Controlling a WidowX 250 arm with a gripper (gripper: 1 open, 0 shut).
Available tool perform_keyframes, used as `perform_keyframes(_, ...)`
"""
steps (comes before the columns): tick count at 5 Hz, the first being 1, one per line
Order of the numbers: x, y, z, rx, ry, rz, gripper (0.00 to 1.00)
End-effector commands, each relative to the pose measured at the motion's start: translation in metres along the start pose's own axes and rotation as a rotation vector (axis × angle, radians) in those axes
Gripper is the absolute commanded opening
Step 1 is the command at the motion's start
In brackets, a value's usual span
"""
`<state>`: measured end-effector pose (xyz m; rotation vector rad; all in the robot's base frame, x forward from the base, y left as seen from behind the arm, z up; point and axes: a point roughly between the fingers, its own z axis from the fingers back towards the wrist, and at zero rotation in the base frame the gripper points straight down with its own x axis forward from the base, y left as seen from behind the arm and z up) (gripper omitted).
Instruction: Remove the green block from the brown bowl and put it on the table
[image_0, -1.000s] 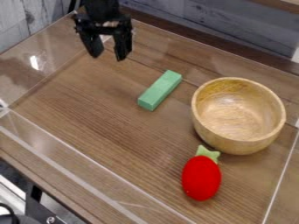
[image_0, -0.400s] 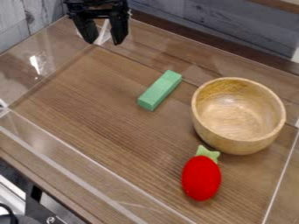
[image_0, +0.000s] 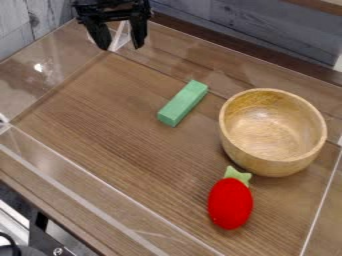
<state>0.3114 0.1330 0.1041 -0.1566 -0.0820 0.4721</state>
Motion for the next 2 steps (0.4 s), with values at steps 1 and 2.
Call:
perform_keyframes(1,0.015,-0.004,0.005,0.009,-0.065,-0.011,0.00)
perform_keyframes(2,0.020,-0.002,-0.009,0.017,-0.065,-0.020,0.00)
